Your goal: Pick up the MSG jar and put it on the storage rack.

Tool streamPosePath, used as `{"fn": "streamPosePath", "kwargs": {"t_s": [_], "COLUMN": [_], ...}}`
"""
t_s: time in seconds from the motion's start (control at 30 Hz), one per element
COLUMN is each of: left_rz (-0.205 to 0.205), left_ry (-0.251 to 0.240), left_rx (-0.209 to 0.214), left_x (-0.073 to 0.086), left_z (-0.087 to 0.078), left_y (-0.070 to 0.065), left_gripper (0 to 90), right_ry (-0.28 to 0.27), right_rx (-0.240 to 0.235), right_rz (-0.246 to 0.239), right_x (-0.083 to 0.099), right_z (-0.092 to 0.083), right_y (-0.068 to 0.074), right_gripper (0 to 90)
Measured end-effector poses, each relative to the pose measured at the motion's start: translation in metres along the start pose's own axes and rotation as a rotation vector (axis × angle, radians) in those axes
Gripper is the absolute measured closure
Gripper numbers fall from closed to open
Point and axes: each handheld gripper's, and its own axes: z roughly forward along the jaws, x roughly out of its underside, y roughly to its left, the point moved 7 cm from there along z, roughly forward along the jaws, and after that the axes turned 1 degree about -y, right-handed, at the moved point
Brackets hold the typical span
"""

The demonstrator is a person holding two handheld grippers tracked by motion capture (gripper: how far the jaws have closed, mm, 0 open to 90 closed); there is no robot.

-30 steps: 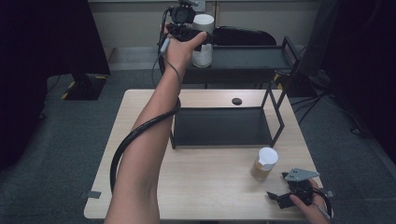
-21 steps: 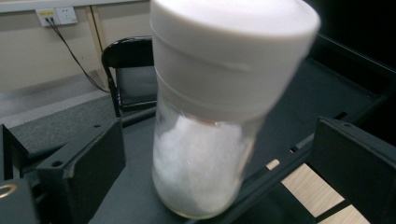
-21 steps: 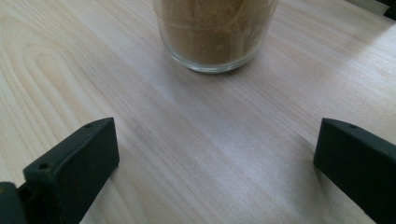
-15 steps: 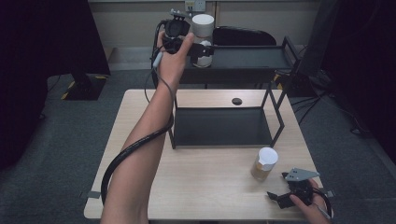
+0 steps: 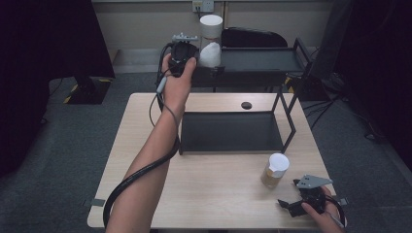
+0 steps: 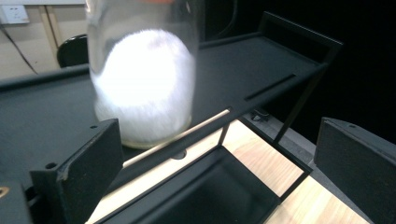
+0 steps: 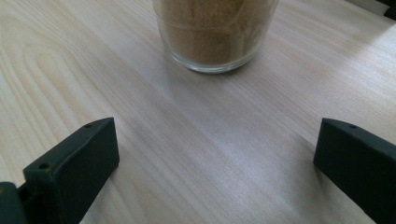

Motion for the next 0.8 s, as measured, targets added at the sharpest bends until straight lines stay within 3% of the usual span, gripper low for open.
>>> {"fn": "streamPosePath", "kwargs": {"t_s": [0.37, 0.5, 0.8], "left_rz": [0.003, 0.018, -0.01], "left_ry": [-0.022, -0.011, 0.009], "left_rx": [0.081, 0.08, 0.114], "left_x": [0.041, 0.051, 0.085], "left_z": [0.003, 0.005, 0.018], "left_y": [0.005, 0.003, 0.009], "left_gripper": [0.7, 0.7, 0.7], "right_ry": [0.0, -0.001, -0.001], "right_rx": [0.0, 0.0, 0.0], "right_rz": [0.001, 0.002, 0.002], "right_x": [0.0, 0.0, 0.0], "right_z": [0.0, 0.0, 0.0], "right_y": [0.0, 0.0, 0.0], "right_gripper": [0.0, 0.0, 0.0]}}
